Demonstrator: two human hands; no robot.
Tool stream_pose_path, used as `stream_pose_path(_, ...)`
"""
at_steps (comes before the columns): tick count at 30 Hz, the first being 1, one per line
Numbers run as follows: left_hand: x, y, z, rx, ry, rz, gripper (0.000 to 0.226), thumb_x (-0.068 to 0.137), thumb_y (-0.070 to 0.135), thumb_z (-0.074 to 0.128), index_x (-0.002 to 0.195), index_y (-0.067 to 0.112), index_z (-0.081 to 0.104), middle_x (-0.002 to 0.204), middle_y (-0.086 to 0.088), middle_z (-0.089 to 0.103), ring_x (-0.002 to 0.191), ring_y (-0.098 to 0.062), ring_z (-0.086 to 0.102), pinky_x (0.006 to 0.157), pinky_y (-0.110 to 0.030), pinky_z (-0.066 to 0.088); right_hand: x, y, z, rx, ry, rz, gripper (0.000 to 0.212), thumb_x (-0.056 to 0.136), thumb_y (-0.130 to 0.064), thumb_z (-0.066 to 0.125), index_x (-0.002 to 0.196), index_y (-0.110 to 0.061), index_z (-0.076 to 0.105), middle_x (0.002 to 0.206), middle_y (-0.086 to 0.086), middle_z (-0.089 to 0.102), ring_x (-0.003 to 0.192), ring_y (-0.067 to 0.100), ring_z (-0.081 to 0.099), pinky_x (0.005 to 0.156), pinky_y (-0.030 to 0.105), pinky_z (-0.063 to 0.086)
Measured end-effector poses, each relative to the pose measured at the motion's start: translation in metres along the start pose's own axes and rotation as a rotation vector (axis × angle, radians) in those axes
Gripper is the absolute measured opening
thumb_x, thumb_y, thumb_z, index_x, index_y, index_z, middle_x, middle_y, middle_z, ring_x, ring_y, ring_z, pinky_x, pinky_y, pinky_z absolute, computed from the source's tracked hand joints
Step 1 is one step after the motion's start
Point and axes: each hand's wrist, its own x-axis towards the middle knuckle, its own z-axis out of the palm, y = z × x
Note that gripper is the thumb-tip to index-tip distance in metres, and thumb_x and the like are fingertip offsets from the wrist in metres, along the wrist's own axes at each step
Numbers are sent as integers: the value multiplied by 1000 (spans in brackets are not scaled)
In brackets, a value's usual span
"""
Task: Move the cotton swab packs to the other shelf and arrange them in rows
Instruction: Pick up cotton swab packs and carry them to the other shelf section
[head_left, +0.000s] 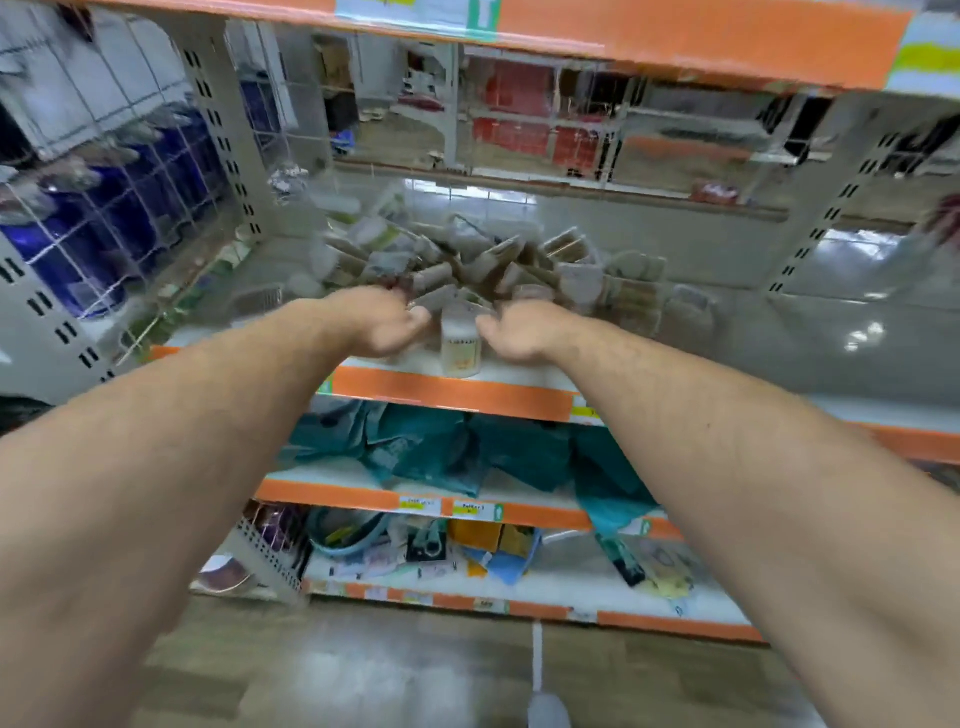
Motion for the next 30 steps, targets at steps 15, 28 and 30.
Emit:
stream_pose_path(15,14,-13,7,-43,316,118,34,86,34,56,115,23,67,92,-5,68,81,-26,60,70,-31,51,9,-11,15,97,359,49,50,79,-53,70,112,-17,62,104,3,66,96,25,61,72,30,46)
stream_pose_path(28,24,16,23,-41,290,258,60,72,43,72,128,28,58,120,-2,66,108,-27,60,84,-33,52,18,23,24,117,393,114,33,83,-20,61,116,-18,63,106,6,65,96,27,63,72,25,45)
stream_pose_path(30,26,17,26,-38,304,241,62,70,47,71,127,27,59,122,-3,65,110,-27,59,87,-34,52,25,20,29,109,377,73,34,85,-25,62,119,-20,62,110,5,65,100,26,62,75,25,46)
